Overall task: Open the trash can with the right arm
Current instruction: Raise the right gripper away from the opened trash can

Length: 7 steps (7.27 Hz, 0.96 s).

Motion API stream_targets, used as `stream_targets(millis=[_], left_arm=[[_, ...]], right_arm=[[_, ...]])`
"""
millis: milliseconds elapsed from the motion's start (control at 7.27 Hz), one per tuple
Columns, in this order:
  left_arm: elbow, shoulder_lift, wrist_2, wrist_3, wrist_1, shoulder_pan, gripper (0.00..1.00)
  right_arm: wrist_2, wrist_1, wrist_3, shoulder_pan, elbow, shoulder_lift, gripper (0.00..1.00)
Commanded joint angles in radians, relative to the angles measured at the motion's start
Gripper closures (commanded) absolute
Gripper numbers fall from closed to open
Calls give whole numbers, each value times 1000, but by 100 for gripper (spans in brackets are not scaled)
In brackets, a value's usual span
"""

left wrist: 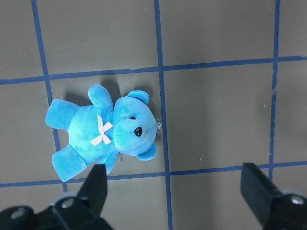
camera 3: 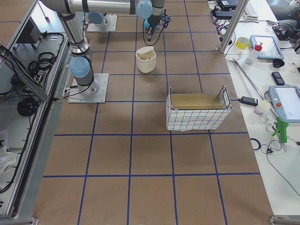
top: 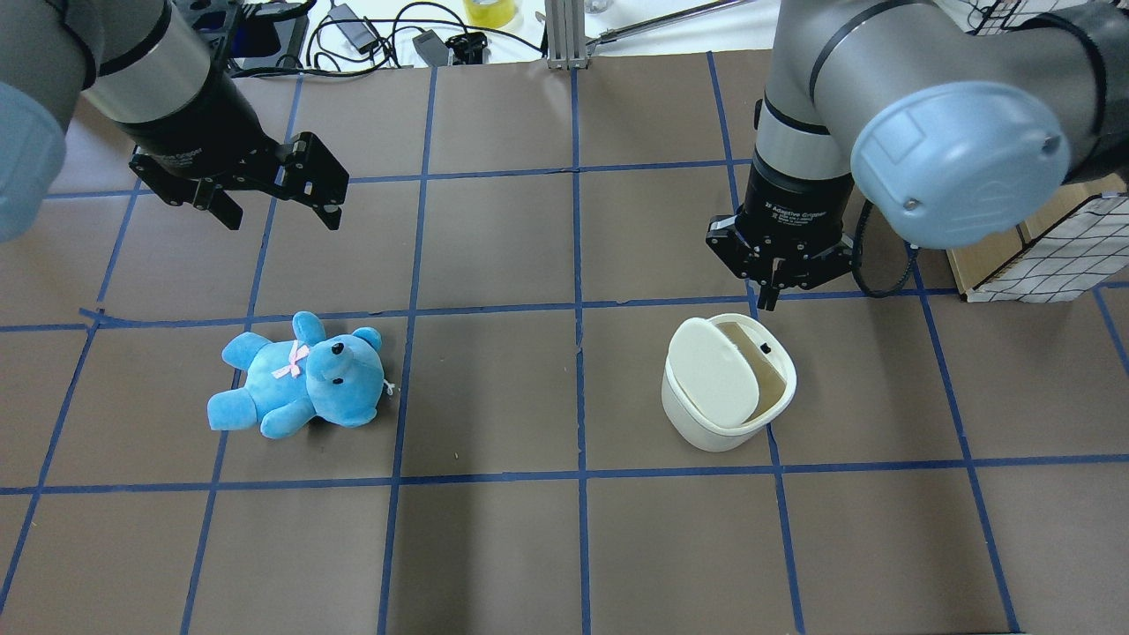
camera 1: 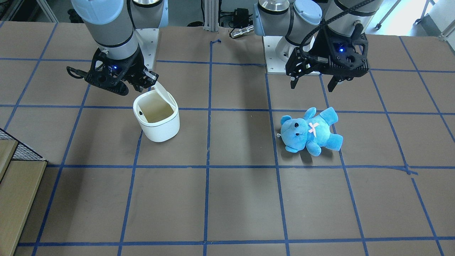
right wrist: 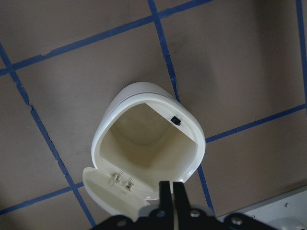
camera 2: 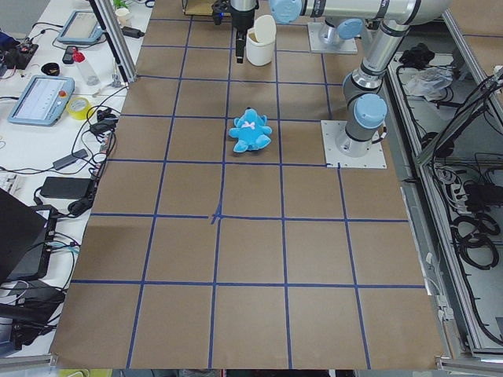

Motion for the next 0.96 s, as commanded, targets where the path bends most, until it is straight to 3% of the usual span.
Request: stream_targets(millis=[0, 138, 275, 550, 826], left_arm=[[0, 1, 2, -2, -1, -1, 0], [0, 1, 10, -5, -1, -1, 0], [0, 1, 11, -3, -1, -1, 0], [0, -1, 13, -3, 0, 1, 0], [0, -1, 11, -2, 0, -1, 0]], right_arm=[[0, 3, -2, 0, -25, -1, 69], [-7, 2, -10, 0, -30, -1, 42], [-10, 0, -22, -2, -48, -1, 0], [-14, -3, -36, -3, -85, -1, 0], [-49, -44, -263, -8, -120, 5, 0]])
